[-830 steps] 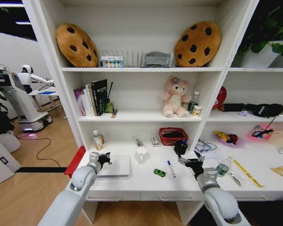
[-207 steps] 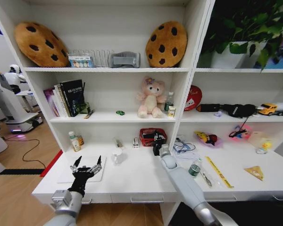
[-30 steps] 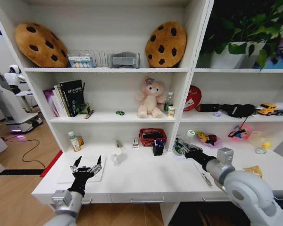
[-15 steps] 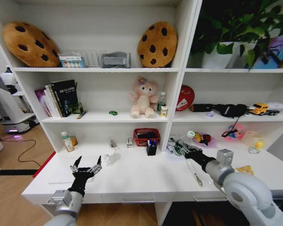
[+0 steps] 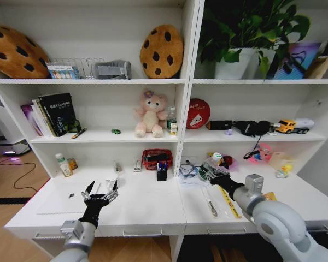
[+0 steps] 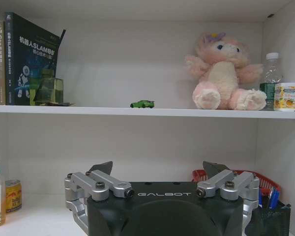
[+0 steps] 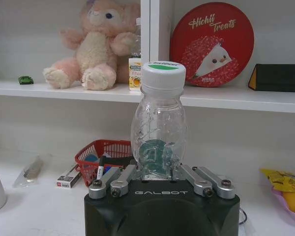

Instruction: Organize the objects on the table.

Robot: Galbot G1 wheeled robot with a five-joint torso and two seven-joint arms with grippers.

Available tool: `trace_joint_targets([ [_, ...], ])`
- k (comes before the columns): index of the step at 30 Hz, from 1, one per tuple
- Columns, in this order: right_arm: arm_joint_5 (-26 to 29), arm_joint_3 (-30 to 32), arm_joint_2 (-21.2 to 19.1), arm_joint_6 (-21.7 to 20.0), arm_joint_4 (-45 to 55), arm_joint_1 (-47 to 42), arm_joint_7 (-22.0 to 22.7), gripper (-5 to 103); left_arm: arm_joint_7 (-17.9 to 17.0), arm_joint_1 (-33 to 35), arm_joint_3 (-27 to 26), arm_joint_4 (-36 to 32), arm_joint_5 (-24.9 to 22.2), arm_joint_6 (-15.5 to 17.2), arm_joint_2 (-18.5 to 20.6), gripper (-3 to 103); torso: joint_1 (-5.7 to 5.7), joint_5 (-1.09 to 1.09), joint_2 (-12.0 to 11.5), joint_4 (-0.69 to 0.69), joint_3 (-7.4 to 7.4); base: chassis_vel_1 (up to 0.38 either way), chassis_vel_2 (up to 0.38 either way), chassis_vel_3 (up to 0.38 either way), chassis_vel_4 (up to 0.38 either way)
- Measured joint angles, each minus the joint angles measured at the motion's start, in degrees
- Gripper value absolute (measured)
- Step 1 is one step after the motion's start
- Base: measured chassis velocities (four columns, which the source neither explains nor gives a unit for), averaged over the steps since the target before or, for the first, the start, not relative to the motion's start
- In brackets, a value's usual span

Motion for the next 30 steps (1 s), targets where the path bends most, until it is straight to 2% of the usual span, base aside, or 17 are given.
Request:
trace_joint_targets([
  [20, -0.75, 0.09, 0.46, 0.35, 1.03, -1.28, 1.34, 24, -0.02, 0.0, 0.01, 0.0, 0.0, 0.0, 0.0, 100, 0.0, 0.01, 0.0, -0.01, 0.0, 0.002, 0.005, 0.002, -0.002],
  [30, -0.97, -0.2, 0.36, 0.42, 1.28, -1.47, 1.77, 24, -0.03, 0.0, 0.02, 0.0, 0.0, 0.0, 0.01, 100, 0.0, 0.0, 0.0, -0.02, 0.0, -0.146, -0.145, 0.147, 0.14],
])
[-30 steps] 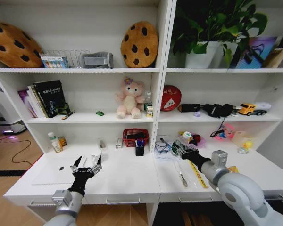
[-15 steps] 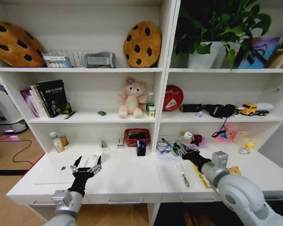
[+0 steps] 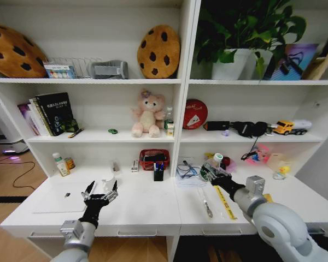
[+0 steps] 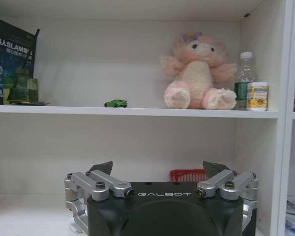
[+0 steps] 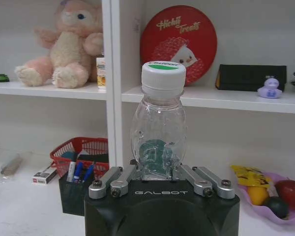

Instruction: Organize the objects on the table.

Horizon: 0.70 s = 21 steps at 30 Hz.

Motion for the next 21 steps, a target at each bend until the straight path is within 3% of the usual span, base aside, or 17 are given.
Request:
trace_joint_targets([
  [9, -0.59, -0.41, 0.04, 0.33, 0.13, -0.23, 0.33, 24, 0.0, 0.0, 0.02, 0.0, 0.0, 0.0, 0.0, 100, 0.0, 0.0, 0.0, 0.01, 0.0, -0.177, -0.169, 0.168, 0.169],
  [16, -1.54, -1.43, 0.24, 0.97, 1.33, -1.69, 2.58, 24, 0.0, 0.0, -0.01, 0.0, 0.0, 0.0, 0.0, 100, 0.0, 0.01, 0.0, 0.04, 0.0, 0.02, 0.011, -0.008, -0.019],
  [19, 0.3, -2.11, 0.34, -1.72, 5.62, -5.29, 9.94, 24, -0.04, 0.0, -0.03, 0.0, 0.0, 0.0, 0.0, 100, 0.0, -0.02, 0.0, 0.03, 0.0, 0.022, 0.02, -0.01, -0.016],
  [20, 0.3, -2.11, 0.34, -1.72, 5.62, -5.29, 9.94, 24, -0.04, 0.0, -0.03, 0.0, 0.0, 0.0, 0.0, 100, 0.0, -0.02, 0.0, 0.03, 0.0, 0.0, 0.0, 0.0, 0.0],
  [21, 2.63, -2.24, 0.35, -2.94, 6.03, -6.94, 13.54, 24, -0.04, 0.0, -0.03, 0.0, 0.0, 0.0, 0.0, 100, 0.0, -0.01, 0.0, 0.02, 0.0, 0.0, 0.0, 0.0, 0.0],
])
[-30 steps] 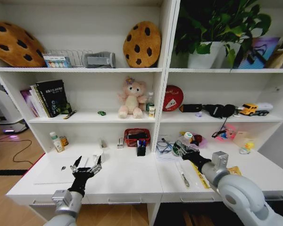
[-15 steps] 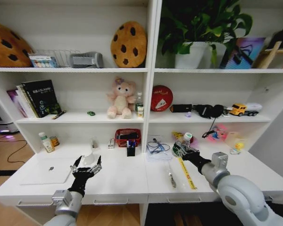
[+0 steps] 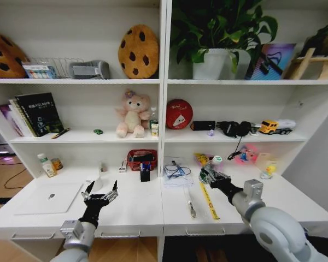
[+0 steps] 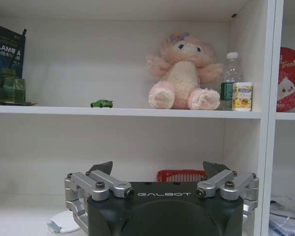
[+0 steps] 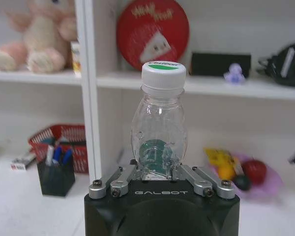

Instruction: Organize the objects on the table.

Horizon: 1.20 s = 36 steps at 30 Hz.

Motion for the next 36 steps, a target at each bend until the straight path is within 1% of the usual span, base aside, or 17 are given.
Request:
trace_joint_targets([
  [2, 5.26, -0.14, 0.03, -1.08, 0.14, -2.09, 6.58, 24, 0.0, -0.01, 0.0, 0.0, 0.0, 0.0, 0.0, 100, 0.0, 0.04, 0.0, -0.02, 0.0, 0.0, 0.0, 0.0, 0.0],
  [3, 13.03, -0.46, 0.02, -1.54, 0.14, -3.87, 15.13, 24, 0.01, -0.01, 0.02, 0.0, 0.0, 0.0, 0.0, 100, 0.01, 0.04, 0.0, -0.04, 0.0, 0.0, 0.0, 0.0, 0.0],
  [4, 16.66, -0.88, -0.06, -1.52, 0.14, -4.53, 19.79, 24, 0.01, 0.0, 0.02, 0.0, 0.0, 0.0, 0.0, 100, 0.0, 0.05, 0.0, -0.04, 0.0, 0.0, 0.0, 0.0, 0.0],
  [5, 16.66, -0.88, -0.06, -1.52, 0.14, -4.53, 19.79, 24, 0.01, 0.0, 0.02, 0.0, 0.0, 0.0, 0.0, 100, 0.0, 0.05, 0.0, -0.04, 0.0, 0.0, 0.0, 0.0, 0.0],
  [8, 28.17, -0.37, -0.05, -0.05, 0.14, -4.7, 30.89, 24, 0.01, 0.0, 0.02, 0.0, 0.0, 0.0, -0.01, 100, 0.0, 0.02, 0.0, -0.02, 0.0, 0.0, 0.0, 0.0, 0.0],
  [9, 28.17, -0.37, -0.05, -0.05, 0.14, -4.7, 30.89, 24, 0.01, 0.0, 0.02, 0.0, 0.0, 0.0, -0.01, 100, 0.0, 0.02, 0.0, -0.02, 0.0, 0.0, 0.0, 0.0, 0.0],
  [11, 42.52, -0.72, 0.26, 2.71, 0.28, -1.15, 40.59, 24, 0.02, 0.0, 0.03, 0.0, 0.0, 0.0, 0.0, 100, 0.0, 0.02, 0.0, -0.01, 0.0, 0.0, 0.0, 0.0, 0.0],
  [12, 46.63, -1.02, 0.46, 3.89, 0.37, 0.14, 43.64, 24, 0.02, -0.01, 0.02, 0.0, 0.0, 0.0, 0.0, 100, 0.0, 0.02, 0.0, 0.0, 0.0, 0.0, 0.0, 0.0, 0.0],
  [13, 46.63, -1.02, 0.46, 3.89, 0.37, 0.14, 43.64, 24, 0.02, -0.01, 0.02, 0.0, 0.0, 0.0, 0.0, 100, 0.0, 0.02, 0.0, 0.0, 0.0, 0.0, 0.0, 0.0, 0.0],
  [15, 62.44, -2.39, 2.55, 10.56, 0.37, 4.84, 54.49, 24, 0.02, 0.0, 0.03, 0.0, 0.0, 0.0, -0.01, 100, 0.01, 0.03, 0.0, 0.02, 0.01, 0.0, 0.0, 0.0, 0.0],
  [17, 66.18, -2.39, 3.94, 13.24, 0.37, 5.8, 57.15, 24, 0.02, -0.01, 0.02, 0.0, 0.0, 0.0, 0.0, 100, 0.01, 0.02, -0.01, 0.01, 0.01, 0.0, 0.0, 0.0, 0.0],
  [21, 70.34, -2.21, 6.89, 18.41, -1.62, 6.28, 61.17, 24, 0.03, 0.0, 0.02, 0.0, 0.0, 0.0, 0.0, 100, 0.0, 0.01, 0.0, -0.01, 0.0, 0.0, 0.0, 0.0, 0.0],
  [23, 70.12, -2.12, 12.02, 24.89, -6.58, 4.98, 63.12, 24, 0.04, 0.0, 0.03, 0.0, 0.0, 0.0, -0.01, 100, 0.0, 0.03, 0.0, 0.0, 0.01, 0.0, 0.0, 0.0, 0.0],
  [26, 68.54, -2.11, 14.19, 26.38, -8.43, 4.11, 63.16, 24, 0.05, 0.0, 0.03, 0.0, -0.01, 0.0, 0.0, 100, 0.01, 0.04, -0.01, -0.02, 0.01, 0.0, 0.0, 0.0, 0.0],
  [28, 65.73, -1.46, 18.58, 28.83, -12.52, 2.37, 63.12, 24, 0.05, 0.0, 0.03, 0.0, 0.0, 0.0, 0.0, 100, 0.0, 0.03, 0.0, -0.01, 0.01, 0.0, 0.0, 0.0, 0.0],
  [34, 62.89, -0.18, 22.36, 29.06, -20.13, 1.54, 62.74, 24, 0.05, 0.0, 0.03, 0.0, 0.0, 0.0, 0.0, 100, 0.0, 0.02, 0.0, -0.02, 0.0, 0.0, 0.0, 0.0, 0.0],
  [36, 59.7, -0.03, 24.5, 28.55, -28.29, 2.97, 62.5, 24, 0.05, 0.0, 0.02, 0.0, 0.0, 0.0, 0.0, 100, 0.0, 0.03, 0.0, 0.01, 0.0, 0.0, 0.0, 0.0, 0.0],
])
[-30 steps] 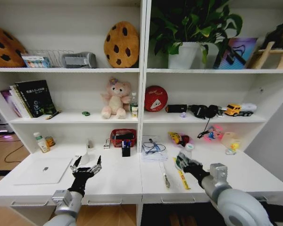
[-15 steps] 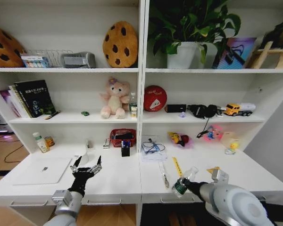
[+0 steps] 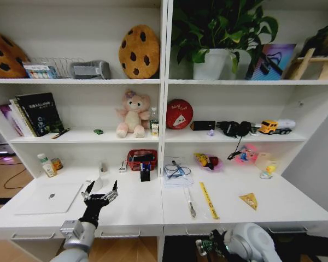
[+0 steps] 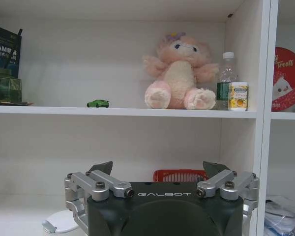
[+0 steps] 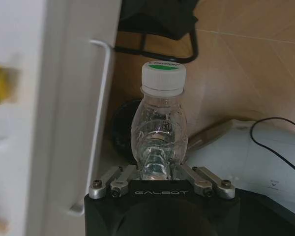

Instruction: Organize the objects on the table.

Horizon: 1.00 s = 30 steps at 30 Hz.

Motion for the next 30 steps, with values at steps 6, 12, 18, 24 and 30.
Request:
trace_joint_targets([
  [6, -7.63, 0.13, 3.93, -4.49, -15.85, 2.29, -3.73, 24, 0.01, 0.0, 0.01, 0.0, 0.0, 0.0, 0.0, 100, 0.0, -0.02, 0.0, 0.0, 0.0, 0.0, 0.0, 0.0, 0.0],
  [12, -17.72, 0.18, 5.71, -8.77, -33.73, 5.88, -10.39, 24, 0.0, 0.0, 0.0, 0.0, 0.0, 0.0, 0.0, 100, 0.0, 0.0, 0.0, -0.02, 0.0, 0.0, 0.0, 0.0, 0.0],
  [18, -46.12, -2.23, 3.93, -17.1, -52.23, 6.59, -42.37, 24, 0.0, 0.0, -0.01, 0.0, 0.0, 0.0, 0.0, 100, 0.0, 0.0, 0.0, -0.03, 0.0, 0.0, 0.0, 0.0, 0.0],
  [24, -68.2, -3.02, 3.52, -9.2, -61.0, 7.83, -63.84, 24, -0.01, 0.0, 0.01, 0.0, 0.0, 0.0, 0.0, 100, 0.0, 0.0, 0.0, -0.02, 0.0, 0.0, 0.0, 0.0, 0.0],
  [30, -94.31, -1.78, 4.0, 7.27, -71.68, 10.91, -86.22, 23, 0.0, 0.0, 0.0, 0.0, 0.0, 0.0, 0.0, 100, 0.0, -0.01, 0.0, -0.03, 0.0, 0.0, 0.0, 0.0, 0.0],
])
